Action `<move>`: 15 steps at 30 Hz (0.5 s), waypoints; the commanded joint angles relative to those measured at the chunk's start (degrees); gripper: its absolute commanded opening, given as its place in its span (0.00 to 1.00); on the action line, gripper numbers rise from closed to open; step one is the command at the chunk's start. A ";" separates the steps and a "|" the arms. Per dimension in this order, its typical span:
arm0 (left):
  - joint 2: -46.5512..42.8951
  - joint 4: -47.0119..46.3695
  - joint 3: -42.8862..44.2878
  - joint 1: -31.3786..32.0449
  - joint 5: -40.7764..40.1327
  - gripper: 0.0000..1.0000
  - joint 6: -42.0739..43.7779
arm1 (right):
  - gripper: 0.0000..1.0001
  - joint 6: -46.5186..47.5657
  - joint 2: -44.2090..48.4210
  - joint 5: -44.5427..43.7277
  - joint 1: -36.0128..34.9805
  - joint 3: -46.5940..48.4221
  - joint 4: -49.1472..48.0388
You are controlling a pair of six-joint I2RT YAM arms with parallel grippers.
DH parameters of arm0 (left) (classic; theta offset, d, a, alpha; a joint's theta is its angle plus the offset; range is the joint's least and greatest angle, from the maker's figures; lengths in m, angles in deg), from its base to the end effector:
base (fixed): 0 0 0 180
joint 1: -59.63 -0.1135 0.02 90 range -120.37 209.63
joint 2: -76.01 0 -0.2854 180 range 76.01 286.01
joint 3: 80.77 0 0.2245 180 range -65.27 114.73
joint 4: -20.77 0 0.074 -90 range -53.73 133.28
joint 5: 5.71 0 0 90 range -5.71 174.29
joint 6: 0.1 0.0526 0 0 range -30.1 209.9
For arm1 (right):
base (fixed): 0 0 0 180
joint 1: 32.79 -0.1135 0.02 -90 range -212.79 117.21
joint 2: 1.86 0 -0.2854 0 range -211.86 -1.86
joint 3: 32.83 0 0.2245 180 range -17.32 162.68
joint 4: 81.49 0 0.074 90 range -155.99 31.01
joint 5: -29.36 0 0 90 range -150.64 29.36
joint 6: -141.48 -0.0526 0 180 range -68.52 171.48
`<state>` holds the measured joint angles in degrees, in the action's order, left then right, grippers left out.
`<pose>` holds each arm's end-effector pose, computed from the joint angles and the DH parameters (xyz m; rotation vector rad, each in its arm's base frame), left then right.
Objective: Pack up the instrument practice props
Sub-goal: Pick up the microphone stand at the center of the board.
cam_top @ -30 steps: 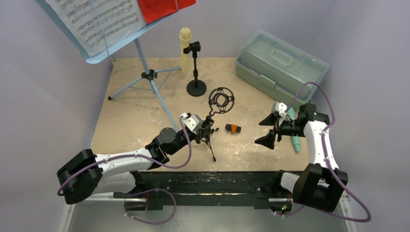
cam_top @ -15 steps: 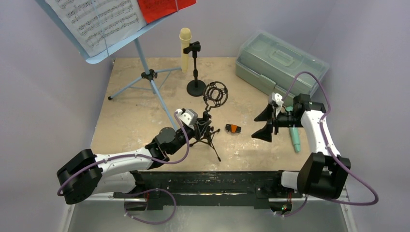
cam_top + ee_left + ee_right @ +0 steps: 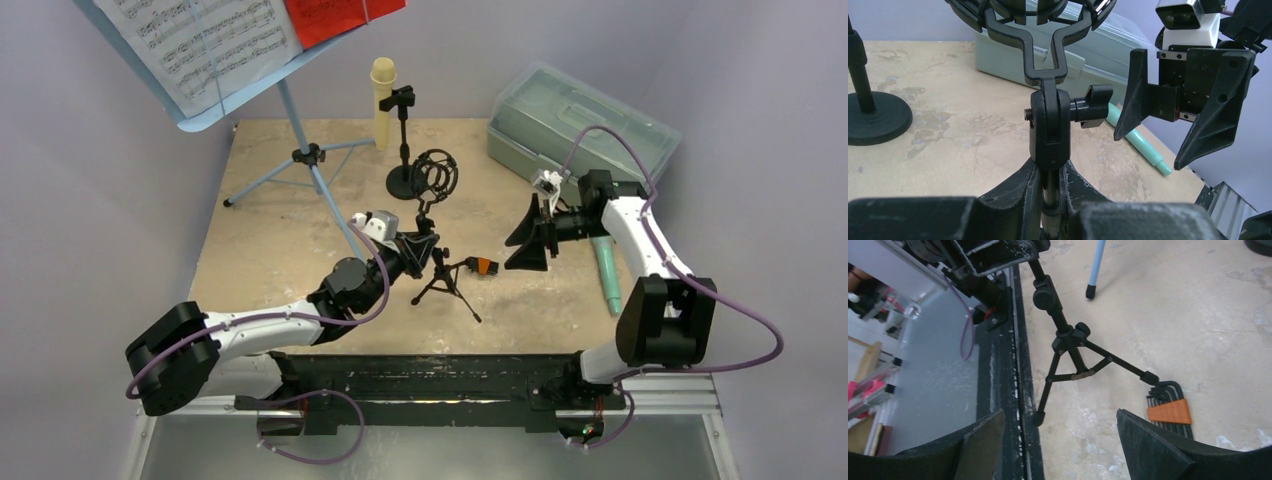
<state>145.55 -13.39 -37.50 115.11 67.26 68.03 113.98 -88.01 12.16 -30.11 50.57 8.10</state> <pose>0.1513 -0.1929 0.2986 0.1843 1.4901 -0.8887 0.2235 0.0398 0.2980 -1.0343 1.8624 1.3466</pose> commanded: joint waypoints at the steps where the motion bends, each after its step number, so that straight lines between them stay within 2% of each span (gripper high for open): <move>1: -0.35 -6.11 3.54 0.04 -1.80 0.00 -4.24 | 0.87 -23.45 7.38 -6.13 -2.04 -3.17 -21.84; 3: -0.47 -5.86 3.39 0.06 -2.21 0.00 -4.44 | 0.91 -35.34 12.95 -11.95 -3.42 -8.33 -36.86; 5: -0.82 -5.13 3.43 0.15 -3.26 0.00 -4.84 | 0.94 -41.91 16.43 -12.14 -4.45 -12.00 -44.10; 10: -1.16 -4.39 3.34 0.23 -4.55 0.00 -5.83 | 0.94 -41.80 16.37 -8.30 -6.92 -12.82 -42.37; 15: -1.70 -4.79 2.85 0.24 -4.62 0.00 -6.62 | 0.94 -51.63 16.98 -4.91 -9.20 -14.11 -48.08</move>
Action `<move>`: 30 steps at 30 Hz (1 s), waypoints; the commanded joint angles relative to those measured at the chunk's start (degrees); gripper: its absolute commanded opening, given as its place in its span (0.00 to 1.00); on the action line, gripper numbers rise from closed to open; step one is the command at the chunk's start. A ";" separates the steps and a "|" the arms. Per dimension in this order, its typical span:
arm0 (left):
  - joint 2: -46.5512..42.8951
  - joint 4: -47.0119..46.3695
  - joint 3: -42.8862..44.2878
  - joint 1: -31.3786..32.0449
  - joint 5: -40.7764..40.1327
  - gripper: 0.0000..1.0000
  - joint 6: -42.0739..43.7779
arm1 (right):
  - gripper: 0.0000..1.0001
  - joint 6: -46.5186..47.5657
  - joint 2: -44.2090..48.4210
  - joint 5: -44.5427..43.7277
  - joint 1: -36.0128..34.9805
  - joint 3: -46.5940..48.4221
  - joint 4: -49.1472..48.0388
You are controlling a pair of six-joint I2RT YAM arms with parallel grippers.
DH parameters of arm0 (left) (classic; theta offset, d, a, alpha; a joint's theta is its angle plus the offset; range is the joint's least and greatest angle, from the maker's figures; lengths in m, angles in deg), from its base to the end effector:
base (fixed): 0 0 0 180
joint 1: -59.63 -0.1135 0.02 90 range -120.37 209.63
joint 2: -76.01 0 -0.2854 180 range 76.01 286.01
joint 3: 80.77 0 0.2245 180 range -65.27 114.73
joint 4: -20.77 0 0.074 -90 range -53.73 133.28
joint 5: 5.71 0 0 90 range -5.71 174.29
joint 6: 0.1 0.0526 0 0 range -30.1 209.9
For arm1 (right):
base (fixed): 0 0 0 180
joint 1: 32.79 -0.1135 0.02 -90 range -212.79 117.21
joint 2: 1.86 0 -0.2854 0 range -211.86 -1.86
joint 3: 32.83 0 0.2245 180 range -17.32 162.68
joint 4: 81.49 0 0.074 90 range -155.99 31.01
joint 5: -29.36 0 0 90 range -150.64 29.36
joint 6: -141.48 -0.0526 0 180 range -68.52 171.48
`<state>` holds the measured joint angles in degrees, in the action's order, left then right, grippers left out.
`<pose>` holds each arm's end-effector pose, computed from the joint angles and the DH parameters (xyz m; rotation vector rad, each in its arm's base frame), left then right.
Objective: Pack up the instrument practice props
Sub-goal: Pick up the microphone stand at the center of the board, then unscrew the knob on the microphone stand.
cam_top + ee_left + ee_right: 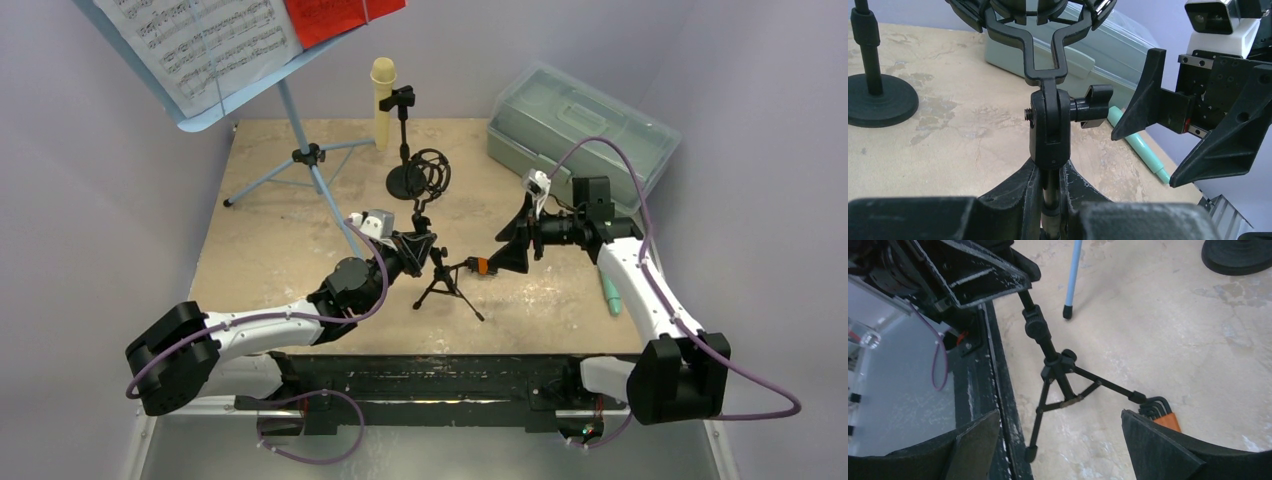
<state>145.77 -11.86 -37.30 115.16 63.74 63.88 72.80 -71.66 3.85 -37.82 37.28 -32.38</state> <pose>0.1539 -0.1916 0.2955 0.0883 1.5290 -0.8892 0.2046 0.0657 0.3098 -0.9340 1.8721 1.1628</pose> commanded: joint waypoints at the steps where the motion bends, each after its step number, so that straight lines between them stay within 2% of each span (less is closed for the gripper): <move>1: -2.05 -6.41 2.55 0.20 -1.22 0.00 -2.58 | 0.95 -13.58 0.56 3.67 -1.98 -1.08 -9.28; 4: -2.26 -6.45 2.55 0.27 -1.24 0.00 -2.86 | 0.97 -23.94 0.37 3.52 -3.99 -1.70 -13.91; 8: -2.34 -5.83 2.88 0.28 -1.63 0.00 -3.90 | 0.98 -31.72 0.54 0.98 -6.47 -2.49 -18.97; 20: -1.81 -4.42 3.98 0.28 -2.41 0.00 -6.62 | 0.95 -47.61 -0.72 -0.85 -8.96 -7.14 -34.57; 30: -0.24 -2.94 6.24 0.37 -3.41 0.00 -8.09 | 0.77 -50.33 -3.50 -1.16 -13.69 -6.29 -37.26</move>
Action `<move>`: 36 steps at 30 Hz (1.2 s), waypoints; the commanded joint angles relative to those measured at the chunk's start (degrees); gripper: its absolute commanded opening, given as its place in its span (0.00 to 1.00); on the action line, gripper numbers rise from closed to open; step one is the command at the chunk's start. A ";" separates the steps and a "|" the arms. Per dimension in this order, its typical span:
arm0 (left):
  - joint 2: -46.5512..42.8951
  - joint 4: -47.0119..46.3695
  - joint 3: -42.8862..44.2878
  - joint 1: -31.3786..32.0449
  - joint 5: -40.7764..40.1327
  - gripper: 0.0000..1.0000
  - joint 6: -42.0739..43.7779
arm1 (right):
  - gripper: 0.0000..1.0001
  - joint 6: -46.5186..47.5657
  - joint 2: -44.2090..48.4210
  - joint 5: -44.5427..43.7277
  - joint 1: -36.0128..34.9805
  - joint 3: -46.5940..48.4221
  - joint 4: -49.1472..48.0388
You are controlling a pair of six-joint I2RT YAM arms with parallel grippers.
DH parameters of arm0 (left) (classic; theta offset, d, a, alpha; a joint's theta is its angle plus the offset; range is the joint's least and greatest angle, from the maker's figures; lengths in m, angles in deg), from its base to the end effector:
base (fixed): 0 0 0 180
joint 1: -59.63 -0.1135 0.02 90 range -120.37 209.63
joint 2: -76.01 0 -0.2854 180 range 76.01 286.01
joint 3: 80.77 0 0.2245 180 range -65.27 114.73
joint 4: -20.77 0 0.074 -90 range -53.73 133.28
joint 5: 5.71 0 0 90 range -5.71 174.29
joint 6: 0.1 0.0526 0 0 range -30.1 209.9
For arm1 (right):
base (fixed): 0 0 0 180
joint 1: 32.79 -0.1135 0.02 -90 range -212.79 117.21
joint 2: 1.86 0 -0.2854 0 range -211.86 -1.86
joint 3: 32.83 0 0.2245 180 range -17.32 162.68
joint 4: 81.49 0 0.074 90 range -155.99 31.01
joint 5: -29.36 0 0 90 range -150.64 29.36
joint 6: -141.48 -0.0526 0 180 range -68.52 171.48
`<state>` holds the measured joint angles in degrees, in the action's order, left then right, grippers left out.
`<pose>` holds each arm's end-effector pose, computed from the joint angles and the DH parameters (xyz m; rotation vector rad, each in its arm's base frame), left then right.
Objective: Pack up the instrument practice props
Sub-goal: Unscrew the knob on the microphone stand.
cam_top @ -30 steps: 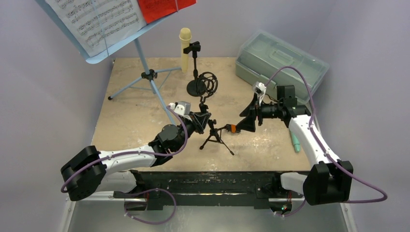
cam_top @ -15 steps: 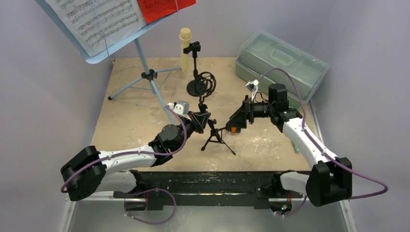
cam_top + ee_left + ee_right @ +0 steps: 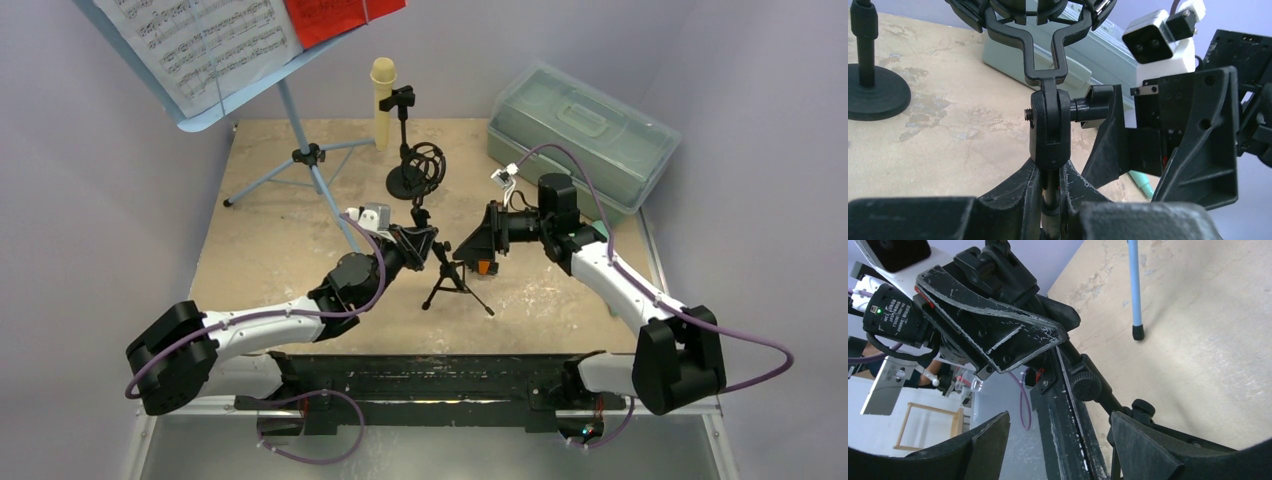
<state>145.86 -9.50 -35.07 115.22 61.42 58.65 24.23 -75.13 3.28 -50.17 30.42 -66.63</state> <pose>0.1572 -0.1933 0.3026 -0.0139 1.5435 -0.9307 0.2216 0.1189 0.3069 -0.6043 2.0033 1.5933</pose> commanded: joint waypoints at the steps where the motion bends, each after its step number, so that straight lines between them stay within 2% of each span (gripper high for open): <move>1: -0.40 -5.13 4.07 0.31 -1.16 0.00 -2.78 | 0.75 -1.76 0.04 -0.93 -1.41 0.33 -3.03; 16: 0.07 -5.69 4.78 0.63 2.14 0.00 -2.89 | 0.63 -0.75 -3.90 -4.07 -1.89 2.90 -2.23; 24: 0.78 -5.67 4.97 0.74 3.29 0.00 -3.10 | 0.48 -0.28 -4.33 -3.40 -2.30 3.84 -2.05; 27: 0.91 -5.64 5.19 0.79 3.53 0.00 -3.20 | 0.38 0.13 -4.25 -3.36 -2.52 3.85 -1.82; 33: 0.38 -5.14 5.23 0.74 3.07 0.00 -3.02 | 0.14 4.46 -3.67 -5.08 -3.30 4.65 1.61; 36: -0.09 -4.70 5.09 0.74 2.63 0.00 -3.36 | 0.06 7.27 -3.79 -5.95 -3.52 5.31 3.82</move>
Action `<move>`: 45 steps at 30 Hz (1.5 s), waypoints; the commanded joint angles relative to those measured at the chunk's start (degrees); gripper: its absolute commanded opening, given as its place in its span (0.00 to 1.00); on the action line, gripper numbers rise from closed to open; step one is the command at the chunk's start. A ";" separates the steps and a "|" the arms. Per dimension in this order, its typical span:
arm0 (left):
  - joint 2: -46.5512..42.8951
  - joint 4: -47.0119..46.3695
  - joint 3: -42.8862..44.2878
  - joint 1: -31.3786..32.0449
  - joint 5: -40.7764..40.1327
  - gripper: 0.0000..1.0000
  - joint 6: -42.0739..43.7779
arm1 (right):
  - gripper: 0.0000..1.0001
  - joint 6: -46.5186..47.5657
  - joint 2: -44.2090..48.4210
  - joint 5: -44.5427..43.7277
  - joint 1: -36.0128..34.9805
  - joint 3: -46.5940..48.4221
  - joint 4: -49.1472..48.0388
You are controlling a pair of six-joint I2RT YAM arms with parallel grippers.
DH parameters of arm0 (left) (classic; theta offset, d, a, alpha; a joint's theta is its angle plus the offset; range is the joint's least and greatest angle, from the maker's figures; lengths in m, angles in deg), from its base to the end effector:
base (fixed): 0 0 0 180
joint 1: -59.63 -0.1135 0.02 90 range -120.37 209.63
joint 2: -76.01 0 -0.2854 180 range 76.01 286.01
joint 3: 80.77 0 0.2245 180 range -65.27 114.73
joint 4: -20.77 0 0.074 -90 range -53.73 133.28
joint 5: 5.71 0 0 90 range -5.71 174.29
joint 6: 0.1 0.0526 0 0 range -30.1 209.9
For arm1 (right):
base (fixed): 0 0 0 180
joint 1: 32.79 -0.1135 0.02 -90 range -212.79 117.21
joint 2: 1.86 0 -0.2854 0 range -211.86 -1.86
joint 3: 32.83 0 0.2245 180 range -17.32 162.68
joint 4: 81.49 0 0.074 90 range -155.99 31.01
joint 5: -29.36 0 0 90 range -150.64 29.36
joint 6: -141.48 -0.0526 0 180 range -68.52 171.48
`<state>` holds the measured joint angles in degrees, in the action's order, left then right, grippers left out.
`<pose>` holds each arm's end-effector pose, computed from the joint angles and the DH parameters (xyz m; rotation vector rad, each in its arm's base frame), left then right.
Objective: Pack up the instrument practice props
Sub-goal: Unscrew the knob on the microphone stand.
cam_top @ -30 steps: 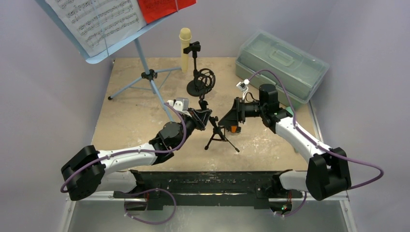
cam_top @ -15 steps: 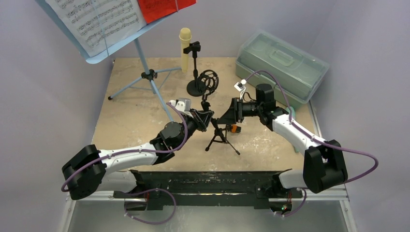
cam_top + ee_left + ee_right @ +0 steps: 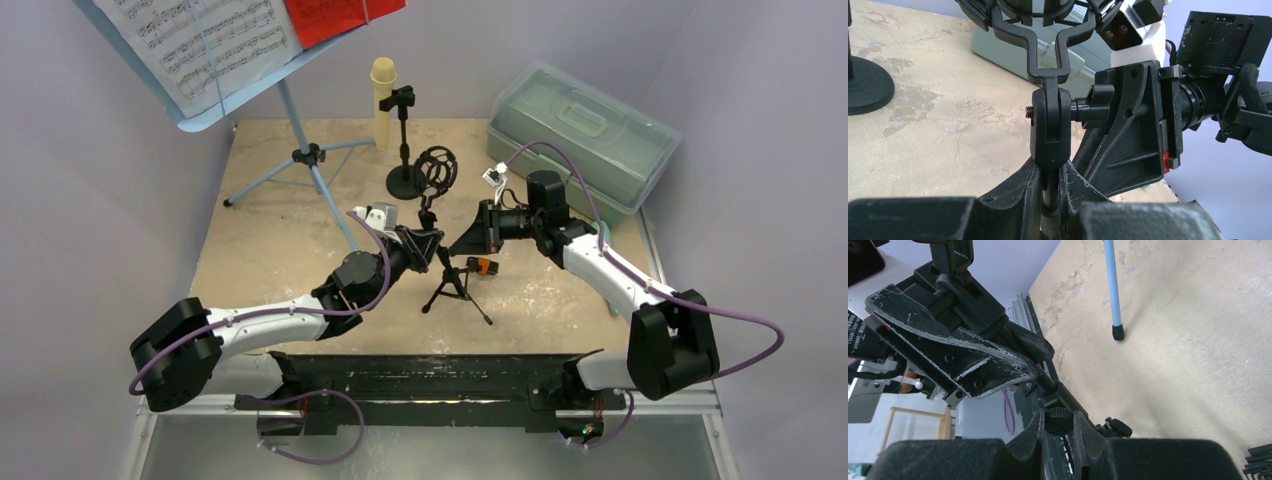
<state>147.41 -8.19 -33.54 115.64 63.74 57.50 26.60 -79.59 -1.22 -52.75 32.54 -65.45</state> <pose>0.1588 -0.2024 0.3024 0.0180 1.5716 -0.9686 0.2358 0.1338 0.2964 -0.6035 2.0604 1.5343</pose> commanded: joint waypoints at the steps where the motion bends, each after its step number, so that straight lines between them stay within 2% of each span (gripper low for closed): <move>1: -1.88 -5.84 3.52 0.33 0.15 0.00 -2.50 | 0.03 5.89 0.59 -1.74 -1.05 3.56 3.40; 3: -2.48 -5.44 3.24 0.33 -0.36 0.00 -3.35 | 0.00 9.05 0.48 -2.31 -1.25 4.54 5.75; 6: -3.45 -4.64 2.93 0.33 -1.36 0.00 -4.75 | 0.00 17.32 0.48 -3.21 -1.93 6.32 10.28; 17: -5.04 -0.14 3.58 0.33 -3.22 0.00 -7.58 | 0.00 67.23 4.73 -9.23 -6.67 6.70 24.40; 20: -4.74 -0.89 2.97 0.34 -2.90 0.00 -7.93 | 0.00 77.10 7.06 -14.37 -7.80 6.17 26.79; 22: -4.18 -1.56 2.91 0.33 -2.06 0.00 -7.88 | 0.00 80.22 8.32 -19.57 -8.67 5.48 25.75; 24: -3.38 -3.11 2.83 0.33 0.03 0.00 -6.61 | 0.01 80.64 8.92 -23.45 -8.85 5.96 25.40; 25: -3.03 -3.98 2.74 0.35 1.38 0.00 -5.75 | 0.05 80.33 9.38 -24.63 -8.92 6.41 25.47; 29: -2.33 -6.89 1.85 0.33 4.51 0.00 -3.78 | 0.12 78.04 11.31 -25.27 -8.92 6.49 26.46; 31: -2.08 -8.00 1.28 0.35 5.00 0.00 -3.28 | 0.23 76.42 11.90 -24.25 -8.82 5.71 26.89; 33: -1.97 -8.71 0.91 0.34 5.26 0.00 -2.78 | 0.43 76.01 12.07 -21.91 -8.84 5.51 28.80; 35: -2.08 -9.08 0.63 0.35 5.26 0.00 -2.04 | 0.63 74.19 12.35 -18.41 -8.56 6.22 31.02; 37: -2.54 -9.57 0.03 0.34 5.35 0.00 -0.76 | 0.76 73.20 13.04 -12.95 -6.88 7.29 34.23; 42: -4.23 -12.20 -2.25 0.33 5.52 0.00 1.56 | 0.91 64.60 15.92 4.73 3.82 6.60 34.81; 45: -4.75 -12.91 -2.59 0.33 5.84 0.00 2.26 | 0.96 56.75 16.40 8.01 5.96 5.83 32.58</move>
<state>145.57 -11.19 -36.36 115.97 68.46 58.09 93.94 -64.99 -4.43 -49.50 38.47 -31.94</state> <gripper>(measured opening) 0.124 0.935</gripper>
